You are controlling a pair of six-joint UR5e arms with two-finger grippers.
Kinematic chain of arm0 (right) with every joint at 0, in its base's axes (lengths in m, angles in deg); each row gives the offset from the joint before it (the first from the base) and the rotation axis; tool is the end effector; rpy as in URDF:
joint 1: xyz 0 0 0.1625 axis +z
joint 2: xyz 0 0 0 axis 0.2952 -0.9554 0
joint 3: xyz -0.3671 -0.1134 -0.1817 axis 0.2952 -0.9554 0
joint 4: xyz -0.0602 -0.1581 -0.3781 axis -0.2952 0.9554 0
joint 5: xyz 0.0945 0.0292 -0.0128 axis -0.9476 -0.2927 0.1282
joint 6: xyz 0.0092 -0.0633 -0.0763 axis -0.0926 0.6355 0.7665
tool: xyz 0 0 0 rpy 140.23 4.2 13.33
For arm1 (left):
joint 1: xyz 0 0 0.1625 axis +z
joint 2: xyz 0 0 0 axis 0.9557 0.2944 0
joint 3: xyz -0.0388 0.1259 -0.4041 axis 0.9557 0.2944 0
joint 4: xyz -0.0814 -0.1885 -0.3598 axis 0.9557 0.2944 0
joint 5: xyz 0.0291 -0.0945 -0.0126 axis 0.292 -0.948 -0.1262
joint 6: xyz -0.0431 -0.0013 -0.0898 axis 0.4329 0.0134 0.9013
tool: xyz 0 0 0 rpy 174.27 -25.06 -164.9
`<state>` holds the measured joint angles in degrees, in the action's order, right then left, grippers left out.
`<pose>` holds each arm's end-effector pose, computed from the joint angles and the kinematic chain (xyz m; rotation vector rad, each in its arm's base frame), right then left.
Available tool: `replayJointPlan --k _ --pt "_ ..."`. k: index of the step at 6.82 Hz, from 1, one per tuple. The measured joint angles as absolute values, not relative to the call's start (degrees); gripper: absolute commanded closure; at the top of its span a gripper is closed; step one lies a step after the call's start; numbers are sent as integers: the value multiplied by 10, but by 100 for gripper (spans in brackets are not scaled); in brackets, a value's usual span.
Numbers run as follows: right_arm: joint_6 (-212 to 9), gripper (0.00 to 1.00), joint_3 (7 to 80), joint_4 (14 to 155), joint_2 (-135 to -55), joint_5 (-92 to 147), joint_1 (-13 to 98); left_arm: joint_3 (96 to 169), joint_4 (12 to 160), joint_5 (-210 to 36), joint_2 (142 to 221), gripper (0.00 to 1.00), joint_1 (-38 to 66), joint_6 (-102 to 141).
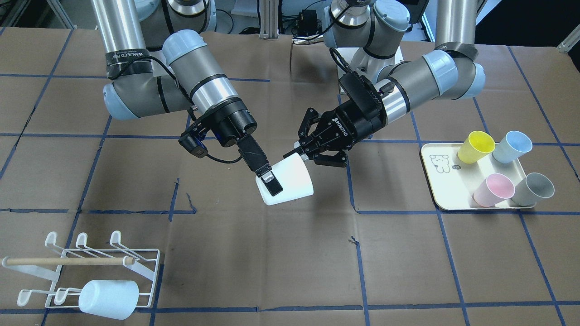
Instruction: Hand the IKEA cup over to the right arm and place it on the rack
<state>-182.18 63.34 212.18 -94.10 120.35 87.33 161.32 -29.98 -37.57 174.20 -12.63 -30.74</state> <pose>0.3021 -0.4984 0.3495 1.0780 1.5896 -0.4721 -0.1829 -0.4991 0.3567 -1.0734 -1.8333 1.2687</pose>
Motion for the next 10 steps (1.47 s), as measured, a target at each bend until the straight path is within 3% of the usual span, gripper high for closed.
replayJointPlan --k 2,3,7,10 --pt "-1821 54 633 2122 -941 1203 874 1613 -301 -375 1742 12 -126 -305" --pt "-1822 54 633 2122 -941 1202 873 1613 -302 -376 1743 3 -126 -299" --pt "-1822 61 633 2122 -943 1202 873 1613 -301 -376 1736 1 -118 -276" --pt "-1797 73 629 2121 -942 1202 869 1613 -299 -380 1728 1 -41 -268"
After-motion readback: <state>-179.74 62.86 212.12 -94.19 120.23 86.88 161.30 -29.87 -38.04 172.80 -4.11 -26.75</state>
